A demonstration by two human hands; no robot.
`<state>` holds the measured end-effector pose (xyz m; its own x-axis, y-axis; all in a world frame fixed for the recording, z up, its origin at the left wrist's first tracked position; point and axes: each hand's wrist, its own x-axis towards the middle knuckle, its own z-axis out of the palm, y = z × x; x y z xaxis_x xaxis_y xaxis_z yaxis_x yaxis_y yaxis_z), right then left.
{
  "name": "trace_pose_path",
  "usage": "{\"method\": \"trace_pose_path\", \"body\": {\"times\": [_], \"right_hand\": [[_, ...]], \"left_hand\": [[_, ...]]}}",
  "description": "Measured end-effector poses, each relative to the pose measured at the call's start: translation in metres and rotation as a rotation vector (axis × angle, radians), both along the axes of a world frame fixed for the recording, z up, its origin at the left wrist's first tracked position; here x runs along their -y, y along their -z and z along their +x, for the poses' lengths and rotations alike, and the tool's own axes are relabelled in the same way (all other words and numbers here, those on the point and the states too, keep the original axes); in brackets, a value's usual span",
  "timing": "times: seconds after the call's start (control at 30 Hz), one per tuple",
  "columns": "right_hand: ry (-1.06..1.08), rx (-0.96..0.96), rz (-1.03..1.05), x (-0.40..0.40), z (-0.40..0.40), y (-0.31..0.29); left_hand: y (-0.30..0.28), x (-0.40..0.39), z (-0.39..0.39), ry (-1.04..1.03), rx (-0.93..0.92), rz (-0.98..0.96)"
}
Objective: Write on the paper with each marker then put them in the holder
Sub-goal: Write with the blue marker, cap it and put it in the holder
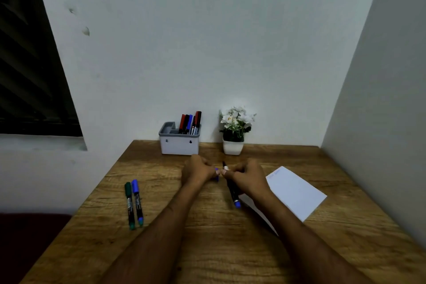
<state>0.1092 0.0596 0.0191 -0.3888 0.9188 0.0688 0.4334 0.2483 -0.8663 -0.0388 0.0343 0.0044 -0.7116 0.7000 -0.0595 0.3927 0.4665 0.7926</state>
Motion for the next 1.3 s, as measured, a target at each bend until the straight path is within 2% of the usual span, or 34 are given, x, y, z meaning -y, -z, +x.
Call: {"method": "trace_pose_path", "body": {"times": [0.3,0.47,0.6,0.7,0.77,0.9,1.0,1.3], "right_hand": [[0.094,-0.197,-0.068,-0.013,0.031,0.003],[0.06,-0.498,-0.175,-0.018,0.054,-0.003],[0.046,-0.864,-0.398,-0.034,0.072,-0.002],[0.084,-0.98,-0.408,-0.039,0.086,0.003],[0.141,-0.94,-0.382,-0.04,0.094,0.007],[0.231,-0.626,-0.158,-0.041,0.107,0.015],[0.243,-0.465,-0.032,-0.041,0.11,0.023],[0.136,-0.126,0.172,-0.044,0.102,0.031]], "left_hand": [[0.01,-0.005,0.007,0.025,-0.164,0.004],[0.01,-0.004,0.015,0.055,-0.245,0.192],[0.006,-0.004,0.037,0.331,-0.326,0.357],[0.004,-0.007,0.054,0.564,-0.392,0.362],[0.007,-0.01,0.063,0.678,-0.405,0.316],[0.017,-0.016,0.072,0.8,-0.417,0.235],[0.025,-0.016,0.073,0.836,-0.418,0.219],[0.037,-0.017,0.072,0.827,-0.424,0.227]]}}
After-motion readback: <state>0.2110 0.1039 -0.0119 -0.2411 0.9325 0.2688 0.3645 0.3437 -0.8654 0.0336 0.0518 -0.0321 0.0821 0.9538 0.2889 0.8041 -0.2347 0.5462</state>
